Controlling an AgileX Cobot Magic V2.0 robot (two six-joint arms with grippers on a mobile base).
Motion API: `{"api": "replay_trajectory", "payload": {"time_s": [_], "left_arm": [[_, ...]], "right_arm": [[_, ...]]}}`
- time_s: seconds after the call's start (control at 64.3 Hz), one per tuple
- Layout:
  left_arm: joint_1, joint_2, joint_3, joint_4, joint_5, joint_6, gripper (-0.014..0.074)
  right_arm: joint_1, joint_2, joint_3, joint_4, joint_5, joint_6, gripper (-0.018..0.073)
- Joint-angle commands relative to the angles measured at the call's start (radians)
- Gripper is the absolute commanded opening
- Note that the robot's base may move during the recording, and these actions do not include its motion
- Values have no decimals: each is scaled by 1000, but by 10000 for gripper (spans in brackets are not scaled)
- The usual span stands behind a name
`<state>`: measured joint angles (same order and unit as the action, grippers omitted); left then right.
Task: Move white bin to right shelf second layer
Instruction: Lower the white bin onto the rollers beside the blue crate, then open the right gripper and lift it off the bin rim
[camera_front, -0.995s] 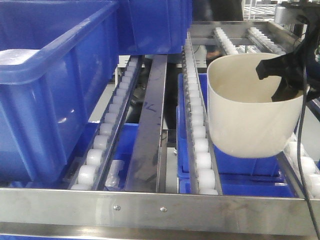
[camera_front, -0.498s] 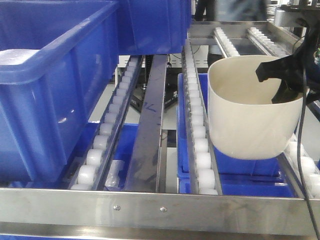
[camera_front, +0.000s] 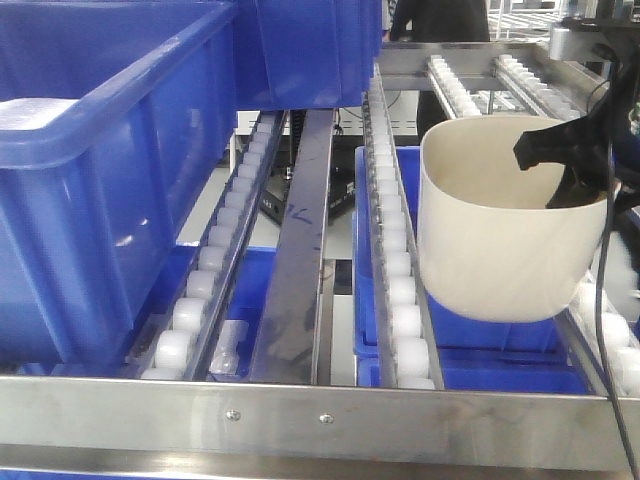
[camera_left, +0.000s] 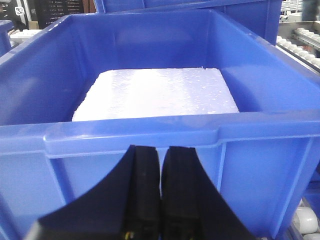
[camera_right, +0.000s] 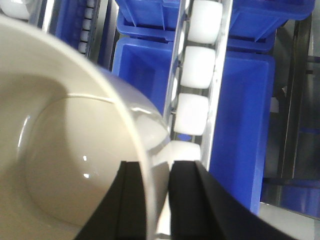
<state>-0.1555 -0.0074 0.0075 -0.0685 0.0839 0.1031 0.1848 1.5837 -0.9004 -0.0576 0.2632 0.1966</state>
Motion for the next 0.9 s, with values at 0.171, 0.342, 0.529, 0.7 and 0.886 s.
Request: {"api": "replay_trajectory", "payload": {"time_s": [0.171, 0.342, 0.529, 0.7, 0.886], "left_arm": [[-4, -14, 37, -5, -84, -4, 85], [-4, -14, 37, -5, -84, -4, 85], [-4, -14, 37, -5, -84, -4, 85], [-4, -14, 37, -5, -84, -4, 85], [-4, -14, 37, -5, -84, -4, 85]], "right_arm": [[-1, -30, -35, -1, -60, 1, 192], [-1, -34, -35, -1, -74, 1, 473], [-1, -45, -35, 0, -86, 1, 498], [-1, -79, -35, 0, -103, 1, 498], [-1, -140, -35, 0, -104, 1, 498]]}}
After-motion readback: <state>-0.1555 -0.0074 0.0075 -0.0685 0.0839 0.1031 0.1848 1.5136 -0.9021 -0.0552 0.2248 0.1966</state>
